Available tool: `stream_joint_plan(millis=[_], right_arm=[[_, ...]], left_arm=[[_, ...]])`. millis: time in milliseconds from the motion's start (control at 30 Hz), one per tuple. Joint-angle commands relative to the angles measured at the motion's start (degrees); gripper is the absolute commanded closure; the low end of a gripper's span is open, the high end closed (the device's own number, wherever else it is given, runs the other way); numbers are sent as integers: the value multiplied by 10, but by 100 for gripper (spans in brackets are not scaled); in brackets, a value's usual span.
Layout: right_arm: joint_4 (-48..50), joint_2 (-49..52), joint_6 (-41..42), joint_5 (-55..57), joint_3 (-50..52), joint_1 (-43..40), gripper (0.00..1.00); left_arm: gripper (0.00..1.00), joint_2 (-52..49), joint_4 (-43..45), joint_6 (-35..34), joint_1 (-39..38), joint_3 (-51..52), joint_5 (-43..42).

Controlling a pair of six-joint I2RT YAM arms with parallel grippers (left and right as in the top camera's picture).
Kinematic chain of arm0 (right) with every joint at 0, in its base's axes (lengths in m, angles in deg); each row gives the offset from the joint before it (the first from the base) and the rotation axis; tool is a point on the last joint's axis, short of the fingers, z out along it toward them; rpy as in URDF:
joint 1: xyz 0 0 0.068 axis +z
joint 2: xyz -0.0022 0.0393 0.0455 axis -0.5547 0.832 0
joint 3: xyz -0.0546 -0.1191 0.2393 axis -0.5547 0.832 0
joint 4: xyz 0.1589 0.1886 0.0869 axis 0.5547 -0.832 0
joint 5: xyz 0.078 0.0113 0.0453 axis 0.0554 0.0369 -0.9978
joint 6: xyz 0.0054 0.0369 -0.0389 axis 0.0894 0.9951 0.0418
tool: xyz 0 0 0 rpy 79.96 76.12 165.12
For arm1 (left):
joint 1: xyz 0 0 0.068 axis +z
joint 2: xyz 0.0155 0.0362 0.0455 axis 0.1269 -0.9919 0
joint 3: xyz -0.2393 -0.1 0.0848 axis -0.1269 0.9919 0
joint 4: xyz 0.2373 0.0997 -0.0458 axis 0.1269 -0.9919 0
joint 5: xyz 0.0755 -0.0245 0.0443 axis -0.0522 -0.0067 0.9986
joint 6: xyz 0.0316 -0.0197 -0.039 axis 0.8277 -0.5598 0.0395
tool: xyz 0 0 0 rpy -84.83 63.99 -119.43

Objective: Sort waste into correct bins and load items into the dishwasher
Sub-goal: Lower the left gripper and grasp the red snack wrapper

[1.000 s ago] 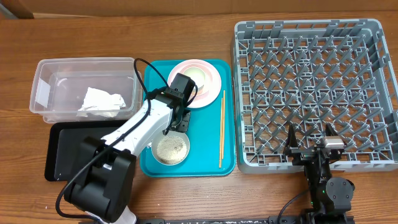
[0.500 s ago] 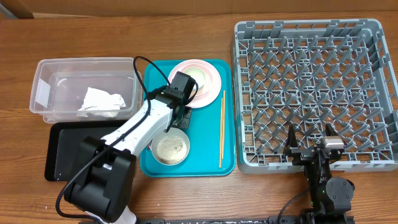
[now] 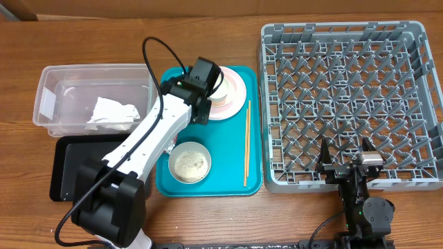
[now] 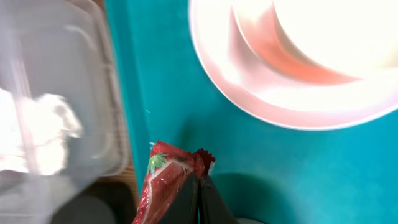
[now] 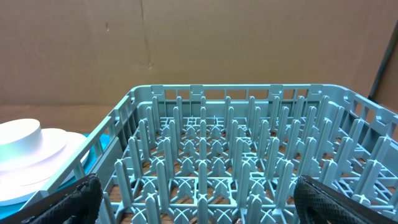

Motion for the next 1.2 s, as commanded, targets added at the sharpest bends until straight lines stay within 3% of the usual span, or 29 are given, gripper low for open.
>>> stream_joint_plan(millis=[0,133,467,733,867,933,967,1033,1167], right_arm=[[4,-6,0,5,6,-1,0],[4,-6,0,5,6,-1,0],[4,-6,0,5,6,-1,0],[4,-6,0,5,6,-1,0],[4,-6,0,5,6,-1,0],[4,-6,0,5,6,-1,0],[4,-6,0,5,6,-1,0],[4,-6,0,5,6,-1,0],[4,-6,0,5,6,-1,0]], left_arm=[[96,8,-12,-4,4,-29,50],[96,8,-28,-39,22,-47,66],[96,7,0,-52,41,-8,-92],[96,-1,146,-57,42,110,-68],[96,-6,165,-67,42,123,-48],[69,-6,167,-66,42,119,-48],[65,-6,167,-66,42,115,-48],[58,-6,163,-59,42,106,-48],[55,-6,123,-56,42,74,-47]])
